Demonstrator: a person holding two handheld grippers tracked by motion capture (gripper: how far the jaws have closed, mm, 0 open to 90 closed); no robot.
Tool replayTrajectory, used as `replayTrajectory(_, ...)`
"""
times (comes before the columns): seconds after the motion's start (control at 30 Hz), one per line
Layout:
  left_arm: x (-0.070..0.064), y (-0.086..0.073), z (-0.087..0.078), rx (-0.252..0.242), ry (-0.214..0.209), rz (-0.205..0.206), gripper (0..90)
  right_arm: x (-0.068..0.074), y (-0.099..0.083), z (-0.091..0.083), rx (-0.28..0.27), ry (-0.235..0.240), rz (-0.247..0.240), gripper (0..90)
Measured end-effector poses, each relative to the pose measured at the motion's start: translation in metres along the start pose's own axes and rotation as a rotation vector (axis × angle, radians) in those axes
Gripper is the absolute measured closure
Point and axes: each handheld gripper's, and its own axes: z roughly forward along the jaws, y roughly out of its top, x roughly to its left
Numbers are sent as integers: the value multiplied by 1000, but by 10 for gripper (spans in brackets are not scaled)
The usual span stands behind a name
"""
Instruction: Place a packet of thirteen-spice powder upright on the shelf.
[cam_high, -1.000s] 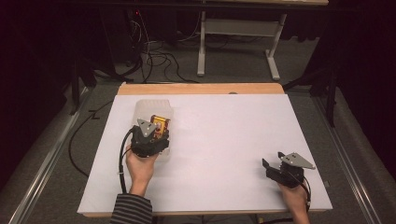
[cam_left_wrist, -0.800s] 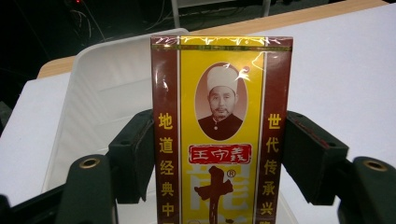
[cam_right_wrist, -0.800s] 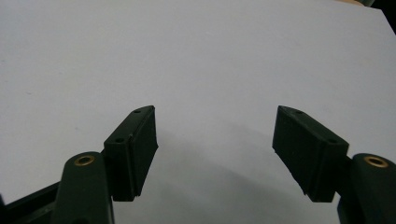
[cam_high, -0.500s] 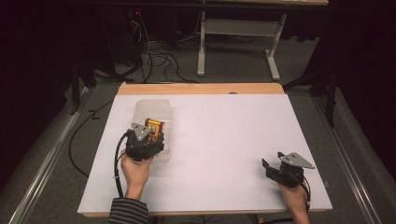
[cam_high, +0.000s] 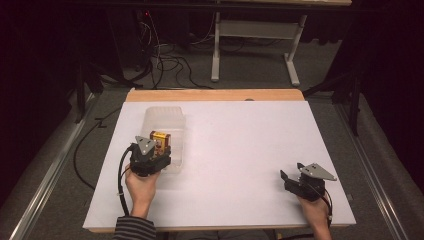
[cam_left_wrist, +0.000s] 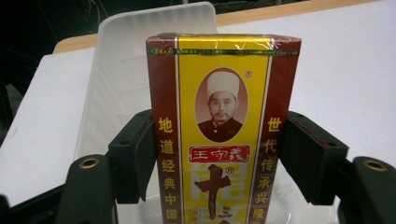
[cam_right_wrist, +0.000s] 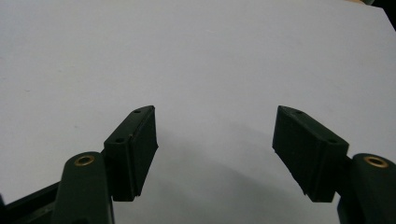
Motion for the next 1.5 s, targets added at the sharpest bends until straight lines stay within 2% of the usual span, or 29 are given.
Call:
replayTrajectory(0.47, 3, -13, -3, 11, 12, -3, 325, 1, 0, 1, 4, -1, -1, 311)
replayTrajectory(0.6, 4, -16, -3, 8, 3, -19, 324, 1, 0, 1, 4, -2, -1, 311)
replayTrajectory(1.03, 4, -14, -12, -22, 5, -30, 299, 1, 0, 0, 2, -3, -5, 311)
replayTrajectory(1.5, 1, -4, -24, -59, 10, -9, 231, 0, 0, 0, 1, -1, -5, 311)
